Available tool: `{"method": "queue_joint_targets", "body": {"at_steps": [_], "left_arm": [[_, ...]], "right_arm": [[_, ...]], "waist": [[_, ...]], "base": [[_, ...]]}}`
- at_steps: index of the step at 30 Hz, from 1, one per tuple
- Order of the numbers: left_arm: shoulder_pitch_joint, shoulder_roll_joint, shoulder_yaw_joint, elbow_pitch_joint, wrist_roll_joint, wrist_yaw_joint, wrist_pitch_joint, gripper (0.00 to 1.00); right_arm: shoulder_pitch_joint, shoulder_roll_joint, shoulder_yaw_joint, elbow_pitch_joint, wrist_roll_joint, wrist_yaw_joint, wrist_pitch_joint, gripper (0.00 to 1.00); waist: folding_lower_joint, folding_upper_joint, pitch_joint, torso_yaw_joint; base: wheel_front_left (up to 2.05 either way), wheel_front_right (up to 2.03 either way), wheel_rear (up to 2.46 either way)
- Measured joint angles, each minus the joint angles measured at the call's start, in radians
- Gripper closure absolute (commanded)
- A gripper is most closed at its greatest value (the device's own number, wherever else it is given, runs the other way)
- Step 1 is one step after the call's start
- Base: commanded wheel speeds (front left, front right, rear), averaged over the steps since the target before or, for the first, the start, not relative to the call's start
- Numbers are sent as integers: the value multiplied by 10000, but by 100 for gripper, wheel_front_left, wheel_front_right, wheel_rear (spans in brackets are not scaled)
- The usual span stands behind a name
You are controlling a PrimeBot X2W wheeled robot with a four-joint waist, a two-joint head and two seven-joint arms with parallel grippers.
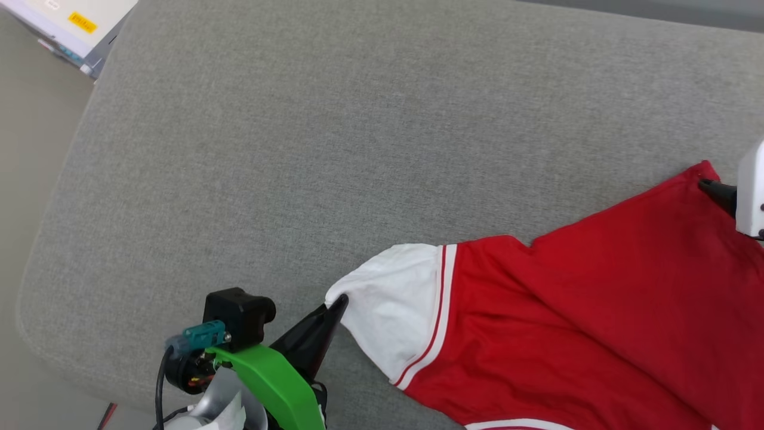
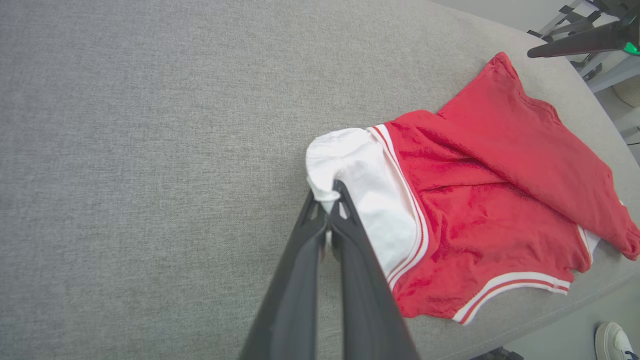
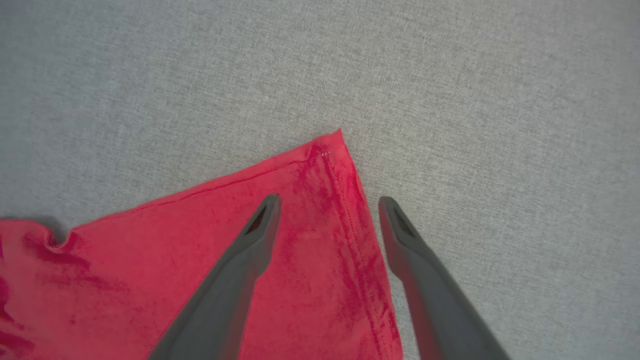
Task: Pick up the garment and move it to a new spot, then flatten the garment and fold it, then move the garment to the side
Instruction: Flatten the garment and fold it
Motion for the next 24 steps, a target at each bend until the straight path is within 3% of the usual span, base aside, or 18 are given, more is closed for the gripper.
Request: {"method": "queue_joint_targets", "body": {"at_steps": [12,13,14,18,24], "left_arm": [[-285,-94,42,278,2,-180,-94,100],[-306,-84,50,276,2,-180,-92,100],[-323,-73,56,270,2,-180,-92,100],[-355,-35,88,265,2,-176,-92,100],[-355,29,182,222,2,-117,-167,100]], "right_arm": [[-568,-242,178,1778,-500,-2,-173,0],[-565,-276,192,1835,-499,-2,-136,58],[-560,-318,219,1871,-495,-2,-92,100],[-525,-297,251,1948,-420,0,-159,100],[-524,-190,295,2151,-236,0,-1266,100]], "waist": [[0,0,817,923],[0,0,827,949],[0,0,828,963],[0,0,777,953],[0,0,450,810]], "base": [[0,0,0],[0,0,0],[0,0,0],[0,0,0],[0,0,0]]}}
